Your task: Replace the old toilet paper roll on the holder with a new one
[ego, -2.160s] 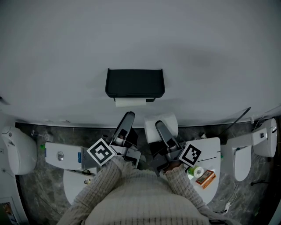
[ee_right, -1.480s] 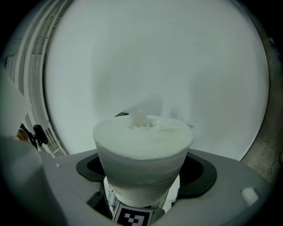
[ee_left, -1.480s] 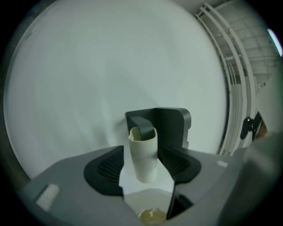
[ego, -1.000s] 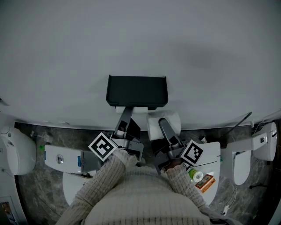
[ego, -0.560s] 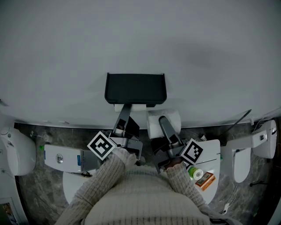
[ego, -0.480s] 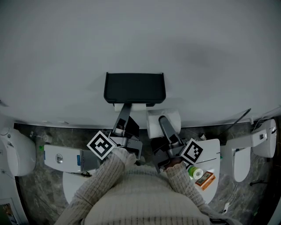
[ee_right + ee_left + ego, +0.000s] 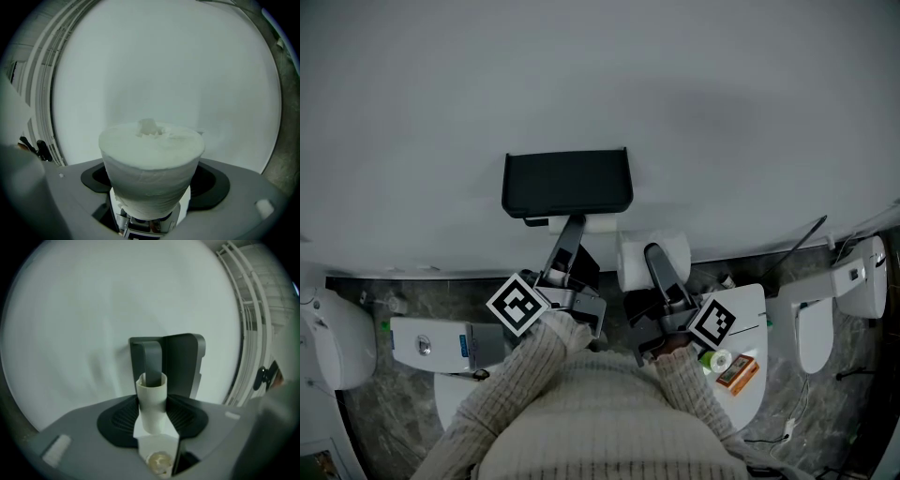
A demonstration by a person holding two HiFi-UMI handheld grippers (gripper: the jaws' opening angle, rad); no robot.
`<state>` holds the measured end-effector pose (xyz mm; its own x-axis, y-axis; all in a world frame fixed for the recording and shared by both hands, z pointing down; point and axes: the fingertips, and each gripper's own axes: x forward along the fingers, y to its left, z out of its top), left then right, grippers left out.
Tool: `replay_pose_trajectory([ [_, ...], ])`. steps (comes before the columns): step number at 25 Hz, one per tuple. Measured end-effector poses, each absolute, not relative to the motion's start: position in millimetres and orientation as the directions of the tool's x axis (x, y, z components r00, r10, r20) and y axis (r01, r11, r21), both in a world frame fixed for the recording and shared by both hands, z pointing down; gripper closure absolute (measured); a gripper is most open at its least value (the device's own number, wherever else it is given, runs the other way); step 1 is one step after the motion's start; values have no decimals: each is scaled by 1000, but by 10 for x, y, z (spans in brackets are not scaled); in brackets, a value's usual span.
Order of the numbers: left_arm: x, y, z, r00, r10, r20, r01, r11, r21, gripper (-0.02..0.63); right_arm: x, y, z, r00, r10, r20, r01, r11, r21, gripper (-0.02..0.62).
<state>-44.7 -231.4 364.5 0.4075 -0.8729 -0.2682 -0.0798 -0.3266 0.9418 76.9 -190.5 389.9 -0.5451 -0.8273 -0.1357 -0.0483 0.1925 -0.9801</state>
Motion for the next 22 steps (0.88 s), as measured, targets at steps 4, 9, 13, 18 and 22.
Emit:
replay_pose_trajectory([
  [4,-385,-2337,3698,434,-862,-261,-72,-322,944,437,865,-1866,3905,-509,-851,-132,-63,190,-980,147],
  [9,-279,-2374,3744,478,-840,-257,-40,-313,949,437,1001,-1779,3951,-451,-885,-116,-87,173,-981,147],
  [13,-170,-2406,3799,528,-810,-256,-12,-308,951,437,1112,-1710,3981,-390,-914,-109,-101,160,-982,147],
  [18,11,-2397,3812,578,-776,-253,14,-301,954,437,1235,-1625,3967,-333,-936,-111,-111,156,-982,147],
  [22,489,-2312,3757,615,-748,-250,20,-301,953,439,1580,-1559,3906,-310,-943,-120,-104,159,-982,147],
])
